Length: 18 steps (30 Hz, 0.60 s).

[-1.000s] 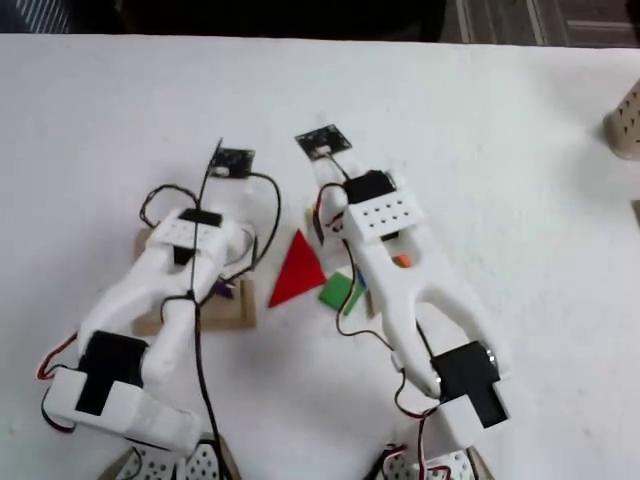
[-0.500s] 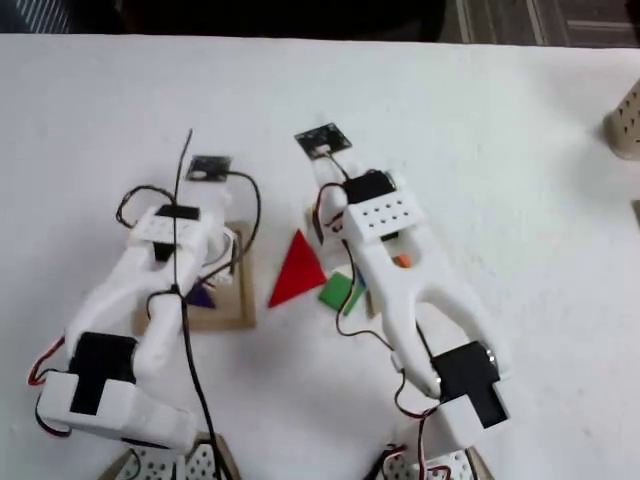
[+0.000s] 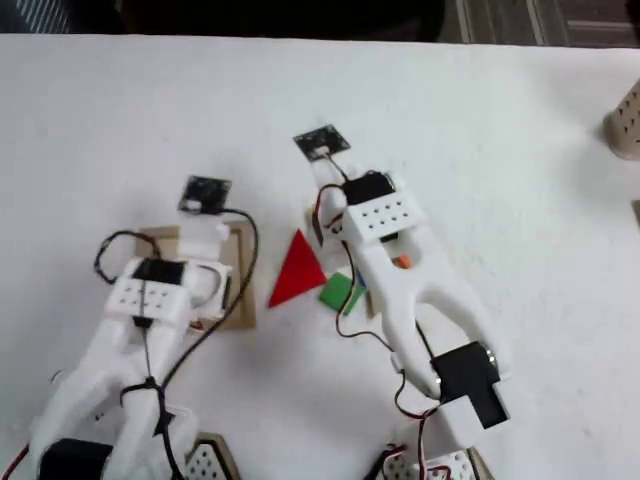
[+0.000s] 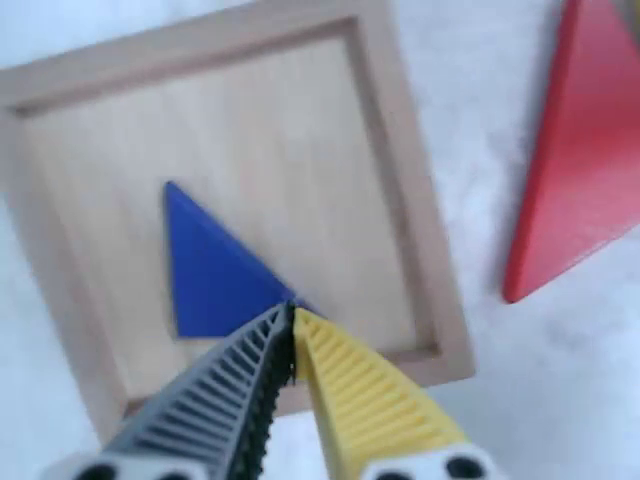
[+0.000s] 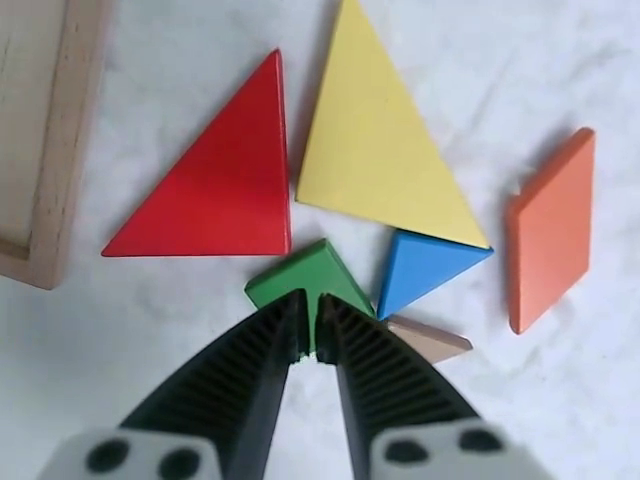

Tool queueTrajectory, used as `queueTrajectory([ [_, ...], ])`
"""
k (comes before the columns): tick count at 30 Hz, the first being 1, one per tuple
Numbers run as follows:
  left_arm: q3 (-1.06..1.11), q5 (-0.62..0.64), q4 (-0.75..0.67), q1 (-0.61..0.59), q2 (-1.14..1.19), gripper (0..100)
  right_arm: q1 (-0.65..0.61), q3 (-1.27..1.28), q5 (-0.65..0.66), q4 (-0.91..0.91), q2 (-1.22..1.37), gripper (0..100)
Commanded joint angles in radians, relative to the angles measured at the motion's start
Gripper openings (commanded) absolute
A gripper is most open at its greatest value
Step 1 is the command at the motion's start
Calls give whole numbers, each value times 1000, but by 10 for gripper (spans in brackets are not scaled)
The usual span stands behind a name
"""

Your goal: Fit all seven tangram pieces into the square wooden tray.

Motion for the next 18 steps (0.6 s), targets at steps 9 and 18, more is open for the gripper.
queueTrajectory([
  [9, -161, -6, 0, -122, 292, 21, 5, -3, 8, -25, -45, 18],
  [18, -252, 75, -115, -128, 357, 22, 7, -3, 6, -25, -45, 18],
])
